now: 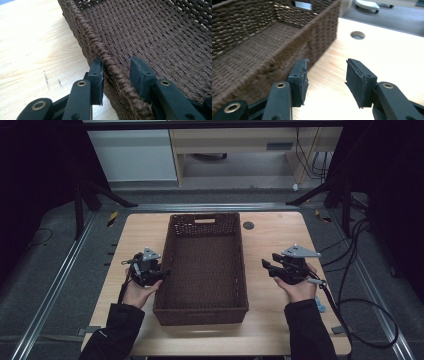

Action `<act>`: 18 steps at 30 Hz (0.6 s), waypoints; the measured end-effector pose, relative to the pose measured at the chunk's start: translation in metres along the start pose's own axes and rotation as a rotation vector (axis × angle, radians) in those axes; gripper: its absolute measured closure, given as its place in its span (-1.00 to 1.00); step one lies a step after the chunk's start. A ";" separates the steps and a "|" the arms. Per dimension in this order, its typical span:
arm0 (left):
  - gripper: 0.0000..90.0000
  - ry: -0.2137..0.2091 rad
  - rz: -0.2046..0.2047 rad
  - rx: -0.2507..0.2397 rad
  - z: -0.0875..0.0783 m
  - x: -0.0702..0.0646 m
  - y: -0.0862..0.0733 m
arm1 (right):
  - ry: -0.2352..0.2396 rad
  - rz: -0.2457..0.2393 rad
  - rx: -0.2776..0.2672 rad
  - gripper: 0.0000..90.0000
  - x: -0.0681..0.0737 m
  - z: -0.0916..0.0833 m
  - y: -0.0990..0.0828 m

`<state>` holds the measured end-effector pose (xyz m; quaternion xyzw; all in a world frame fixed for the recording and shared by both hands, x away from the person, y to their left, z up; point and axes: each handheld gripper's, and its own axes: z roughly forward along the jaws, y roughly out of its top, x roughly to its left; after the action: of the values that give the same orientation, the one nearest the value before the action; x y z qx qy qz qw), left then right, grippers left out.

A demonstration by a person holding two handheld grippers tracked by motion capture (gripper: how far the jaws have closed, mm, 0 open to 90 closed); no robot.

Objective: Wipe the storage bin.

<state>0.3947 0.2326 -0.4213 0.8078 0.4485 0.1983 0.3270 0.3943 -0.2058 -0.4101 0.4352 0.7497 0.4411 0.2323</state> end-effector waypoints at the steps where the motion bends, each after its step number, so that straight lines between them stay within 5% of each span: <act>1: 0.42 0.002 0.001 0.001 0.000 0.000 0.000 | -0.010 0.001 0.003 0.13 -0.002 -0.001 -0.001; 18: 0.46 0.001 0.012 0.009 0.000 0.003 0.001 | -0.110 0.042 0.050 0.05 -0.035 -0.020 -0.030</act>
<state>0.3973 0.2350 -0.4208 0.8119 0.4448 0.1985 0.3219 0.3841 -0.2524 -0.4275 0.4800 0.7374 0.4022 0.2530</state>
